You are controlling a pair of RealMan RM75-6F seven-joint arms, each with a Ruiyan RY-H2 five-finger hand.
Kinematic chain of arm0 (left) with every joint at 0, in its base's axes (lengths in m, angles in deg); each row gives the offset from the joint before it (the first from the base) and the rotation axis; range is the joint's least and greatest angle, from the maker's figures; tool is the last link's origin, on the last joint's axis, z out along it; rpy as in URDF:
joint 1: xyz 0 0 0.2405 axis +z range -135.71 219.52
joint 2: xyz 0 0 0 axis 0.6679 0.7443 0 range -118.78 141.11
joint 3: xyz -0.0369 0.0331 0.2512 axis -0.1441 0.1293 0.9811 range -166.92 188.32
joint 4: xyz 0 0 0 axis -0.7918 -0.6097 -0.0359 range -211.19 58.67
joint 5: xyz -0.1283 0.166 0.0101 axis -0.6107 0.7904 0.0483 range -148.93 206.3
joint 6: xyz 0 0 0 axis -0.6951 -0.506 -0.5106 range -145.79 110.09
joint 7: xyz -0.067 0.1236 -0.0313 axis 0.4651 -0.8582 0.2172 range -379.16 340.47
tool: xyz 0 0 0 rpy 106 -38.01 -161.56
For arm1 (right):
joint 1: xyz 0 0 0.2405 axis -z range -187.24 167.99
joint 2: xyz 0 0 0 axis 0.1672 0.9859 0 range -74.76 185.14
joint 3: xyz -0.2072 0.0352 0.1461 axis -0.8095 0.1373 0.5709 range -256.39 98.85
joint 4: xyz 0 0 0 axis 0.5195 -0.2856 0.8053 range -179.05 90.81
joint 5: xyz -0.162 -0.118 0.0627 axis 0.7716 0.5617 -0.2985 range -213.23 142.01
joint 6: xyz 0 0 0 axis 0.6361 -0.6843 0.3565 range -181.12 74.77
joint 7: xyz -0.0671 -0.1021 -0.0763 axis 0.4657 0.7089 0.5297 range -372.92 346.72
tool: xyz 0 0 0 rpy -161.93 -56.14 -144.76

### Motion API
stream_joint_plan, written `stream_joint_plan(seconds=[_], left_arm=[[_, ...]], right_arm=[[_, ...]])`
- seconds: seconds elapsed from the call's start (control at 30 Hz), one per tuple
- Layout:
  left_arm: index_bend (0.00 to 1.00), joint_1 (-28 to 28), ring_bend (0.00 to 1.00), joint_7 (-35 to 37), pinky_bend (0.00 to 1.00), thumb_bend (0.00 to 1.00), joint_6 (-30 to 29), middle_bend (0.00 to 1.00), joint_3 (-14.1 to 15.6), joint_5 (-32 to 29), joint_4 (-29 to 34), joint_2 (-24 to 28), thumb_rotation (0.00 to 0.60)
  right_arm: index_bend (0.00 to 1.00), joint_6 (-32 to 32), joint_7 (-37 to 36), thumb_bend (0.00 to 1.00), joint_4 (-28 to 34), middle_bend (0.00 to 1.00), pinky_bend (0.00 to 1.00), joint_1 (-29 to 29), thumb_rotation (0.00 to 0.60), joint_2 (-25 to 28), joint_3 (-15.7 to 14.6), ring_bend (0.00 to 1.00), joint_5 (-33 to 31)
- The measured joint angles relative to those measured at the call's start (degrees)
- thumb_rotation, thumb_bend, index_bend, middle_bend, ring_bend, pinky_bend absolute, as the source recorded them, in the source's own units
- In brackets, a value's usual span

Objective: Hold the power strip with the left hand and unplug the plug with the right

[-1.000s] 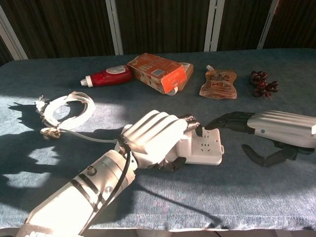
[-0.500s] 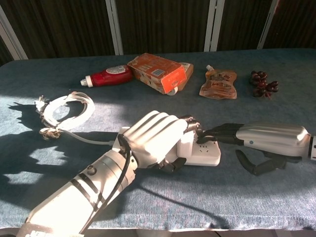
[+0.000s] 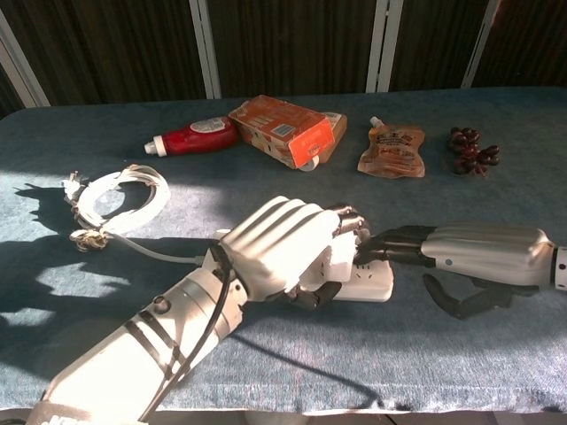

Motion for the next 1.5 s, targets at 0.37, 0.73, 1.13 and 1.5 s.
stream_joint_plan(seconds=[0.37,0.73,1.13,1.5], left_arm=[[0.33,-0.47,0.41,1.00,0.45,0.45,-2.60,0.41,-1.57,2.13,4.63,3.53,0.600],[0.31,2.44,0.38,0.36,0.39,0.45,-4.71,0.37,-3.60,0.65,18.97,20.48,0.600],[0.28,11.42,0.35,12.39,0.34,0.45,-6.46,0.35,0.11,-5.19,16.61,29.86,0.600],[0.09,14.35,0.22,21.12,0.28,0.43,-3.50,0.22,4.23,-5.73,1.55,23.77,0.600]], right_arm=[[0.16,-2.22,2.02,0.97,1.23,0.17,0.08,0.59,0.600,0.41,0.48,0.02,-1.18],[0.14,-16.00,0.51,0.97,1.89,0.17,0.07,3.71,0.600,4.31,2.07,0.02,0.21],[0.07,-26.74,2.67,0.65,10.80,0.16,0.03,8.91,0.600,16.54,3.43,0.01,0.19],[0.05,-30.74,6.09,0.57,19.68,0.15,0.03,13.52,0.600,25.90,4.98,0.01,-1.21]])
